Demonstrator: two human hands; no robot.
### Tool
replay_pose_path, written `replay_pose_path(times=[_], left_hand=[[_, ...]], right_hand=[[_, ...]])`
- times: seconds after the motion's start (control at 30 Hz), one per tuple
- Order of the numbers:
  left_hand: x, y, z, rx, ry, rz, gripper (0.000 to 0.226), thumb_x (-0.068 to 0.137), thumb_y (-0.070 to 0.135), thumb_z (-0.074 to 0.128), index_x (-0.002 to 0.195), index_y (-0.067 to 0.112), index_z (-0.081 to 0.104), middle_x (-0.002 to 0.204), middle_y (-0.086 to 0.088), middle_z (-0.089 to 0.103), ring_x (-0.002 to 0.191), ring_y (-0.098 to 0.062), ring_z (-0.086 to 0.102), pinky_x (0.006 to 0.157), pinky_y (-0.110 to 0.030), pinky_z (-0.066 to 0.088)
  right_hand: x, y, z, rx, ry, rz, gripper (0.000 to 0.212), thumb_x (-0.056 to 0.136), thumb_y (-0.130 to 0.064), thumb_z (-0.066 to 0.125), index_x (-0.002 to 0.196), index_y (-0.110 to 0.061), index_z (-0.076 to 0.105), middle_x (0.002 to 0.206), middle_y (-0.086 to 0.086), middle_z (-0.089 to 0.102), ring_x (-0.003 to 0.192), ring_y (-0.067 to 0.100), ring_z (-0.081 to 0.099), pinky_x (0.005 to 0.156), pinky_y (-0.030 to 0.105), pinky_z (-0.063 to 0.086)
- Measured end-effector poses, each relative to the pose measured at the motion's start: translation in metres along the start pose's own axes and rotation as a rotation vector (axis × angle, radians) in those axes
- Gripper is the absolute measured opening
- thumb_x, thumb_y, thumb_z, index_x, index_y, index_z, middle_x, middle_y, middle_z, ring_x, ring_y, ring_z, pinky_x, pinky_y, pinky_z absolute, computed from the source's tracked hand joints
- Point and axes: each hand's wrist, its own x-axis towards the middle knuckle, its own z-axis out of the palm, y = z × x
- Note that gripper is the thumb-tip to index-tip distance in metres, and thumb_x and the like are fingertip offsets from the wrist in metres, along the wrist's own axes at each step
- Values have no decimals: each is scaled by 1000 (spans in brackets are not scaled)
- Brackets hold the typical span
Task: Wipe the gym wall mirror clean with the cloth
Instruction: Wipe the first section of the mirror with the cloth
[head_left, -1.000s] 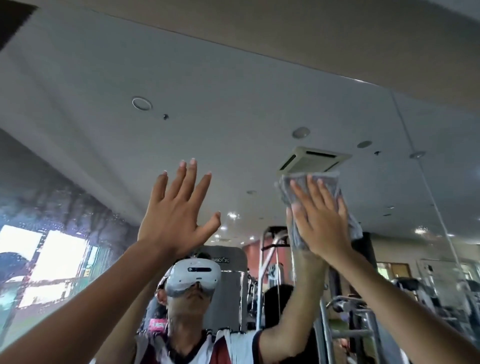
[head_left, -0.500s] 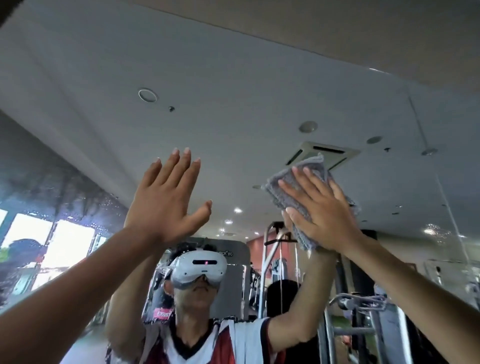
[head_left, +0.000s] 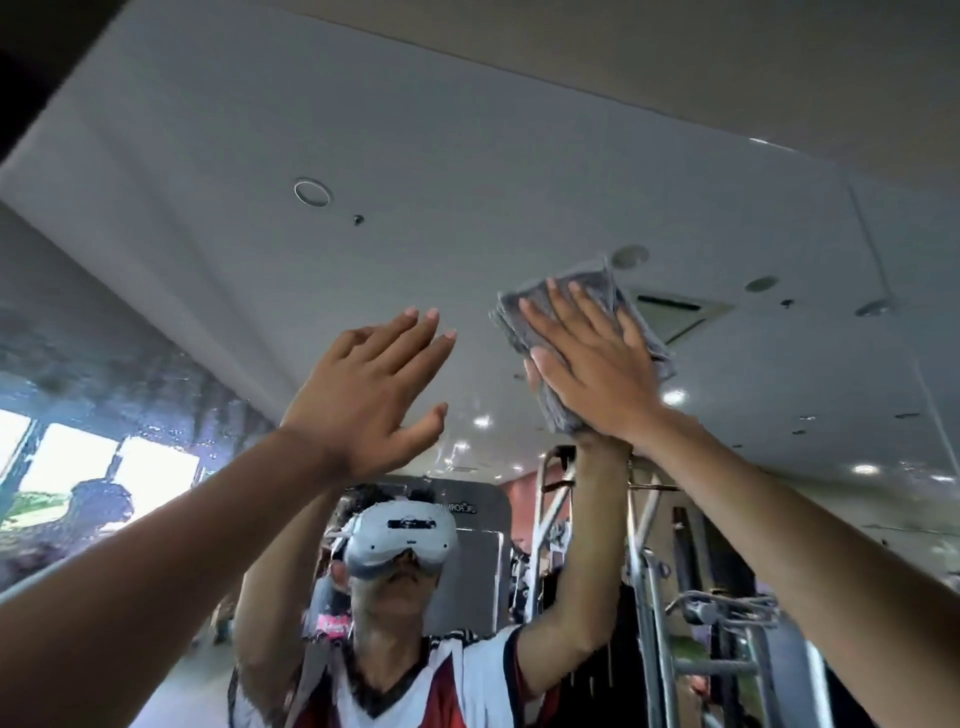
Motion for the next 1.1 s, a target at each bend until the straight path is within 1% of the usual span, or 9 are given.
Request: replay_pose_path(times=[0.07, 0.2, 0.27, 0.43, 0.63, 0.7, 0.87, 0.97, 1.1], left_hand=[[-3, -3, 1, -13, -1, 16, 72, 93, 55, 31, 152, 14, 42, 159, -10, 35, 147, -27, 34, 112, -40, 19], [-13, 0, 5, -22, 0, -110, 75, 94, 58, 23, 156, 17, 32, 163, -10, 23, 152, -26, 23, 119, -46, 9], [-17, 0, 6, -29, -2, -183, 79, 93, 61, 16, 158, 17, 22, 166, -10, 12, 154, -23, 12, 121, -47, 3], [-19, -2, 11, -45, 25, -170, 80, 93, 59, 13, 158, 14, 19, 166, -10, 11, 154, -23, 10, 122, -47, 3], [-39, -6, 9, -66, 27, -158, 80, 93, 60, 7, 154, 9, -2, 165, -10, 5, 154, -22, 5, 121, -45, -4], [-48, -8, 8, -59, 14, -144, 81, 92, 60, 4, 155, 9, -3, 165, -10, 0, 154, -22, 0, 121, -47, -8], [-52, -6, 5, -48, 19, -153, 79, 96, 56, 15, 157, 6, 18, 165, -13, 15, 154, -25, 11, 121, -50, -1], [-53, -6, 6, -50, 30, -155, 77, 97, 54, 19, 157, 6, 20, 165, -13, 16, 154, -25, 12, 121, -50, -1], [-54, -5, 5, -47, 31, -174, 75, 97, 52, 17, 158, 8, 16, 166, -12, 13, 154, -24, 9, 121, -49, -4]], right_hand=[[-18, 23, 1, -13, 9, 7, 60, 96, -60, 5, 153, -42, 7, 164, -11, 2, 151, 10, -2, 122, 45, 3], [5, 36, 1, 10, 71, 575, 72, 88, -65, 4, 156, -42, 11, 167, -10, 6, 154, 16, 5, 121, 53, 5], [40, 18, -2, 62, 65, 696, 61, 99, -58, 17, 157, -42, 10, 167, -7, 3, 154, 18, 1, 121, 57, 0], [79, -48, 1, 31, 25, 430, 55, 105, -51, 22, 157, -43, 7, 167, -11, 0, 154, 14, -3, 120, 55, -2], [-7, -57, -1, 4, -68, 28, 60, 95, -60, 2, 153, -45, -2, 162, -17, -13, 148, 3, -18, 119, 43, -9], [-21, -36, 1, -12, -66, 102, 60, 95, -59, 3, 153, -45, 1, 163, -16, -10, 149, 2, -16, 121, 44, -4], [44, -43, 3, 47, 58, 661, 57, 102, -54, 13, 156, -43, 4, 167, -10, -1, 154, 15, -2, 121, 55, 0], [75, -75, 4, 63, 35, 570, 53, 106, -50, 17, 156, -44, 2, 167, -10, -3, 154, 15, -5, 120, 57, -3], [44, -110, 3, -6, -30, 233, 55, 104, -53, 9, 157, -41, 0, 166, -10, -7, 153, 14, -8, 121, 52, -8]])
